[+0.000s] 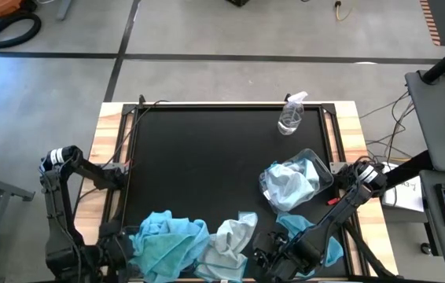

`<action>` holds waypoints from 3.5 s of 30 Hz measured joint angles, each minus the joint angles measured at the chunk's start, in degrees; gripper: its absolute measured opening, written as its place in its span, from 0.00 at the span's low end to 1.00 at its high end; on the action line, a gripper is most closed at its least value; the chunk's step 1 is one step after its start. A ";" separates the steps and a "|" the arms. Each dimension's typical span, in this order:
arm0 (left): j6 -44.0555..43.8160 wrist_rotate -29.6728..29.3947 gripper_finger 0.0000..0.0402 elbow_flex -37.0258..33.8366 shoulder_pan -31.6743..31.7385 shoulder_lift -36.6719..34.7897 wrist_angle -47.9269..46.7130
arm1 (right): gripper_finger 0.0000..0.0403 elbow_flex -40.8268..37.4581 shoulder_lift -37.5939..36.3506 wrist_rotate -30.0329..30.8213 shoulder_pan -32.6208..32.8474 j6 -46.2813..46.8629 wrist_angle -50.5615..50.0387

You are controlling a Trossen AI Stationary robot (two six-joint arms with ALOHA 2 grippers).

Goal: Sort microfiber towel by color & place in baskets
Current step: Put the blue towel into the bottom transparent bin, then put the white towel into the top transparent bin

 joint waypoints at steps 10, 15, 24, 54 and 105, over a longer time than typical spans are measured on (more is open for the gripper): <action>6.97 -3.44 0.20 0.00 1.10 -0.04 0.15 | 0.42 0.00 0.00 -0.01 0.00 0.00 -0.02; 10.16 -13.80 0.20 0.00 3.87 -0.21 0.19 | 0.42 0.00 0.00 -0.02 0.00 0.01 -0.02; 22.55 -19.80 0.20 0.00 11.95 -0.52 5.06 | 0.42 0.00 0.00 -0.02 -0.01 0.05 -0.02; 38.93 -18.59 0.19 0.00 19.32 -1.57 19.74 | 0.42 0.00 0.15 3.98 -6.68 -8.15 5.23; 39.95 -17.60 0.19 0.00 18.58 -1.49 21.14 | 0.42 0.87 13.39 -10.42 -8.17 -8.84 18.89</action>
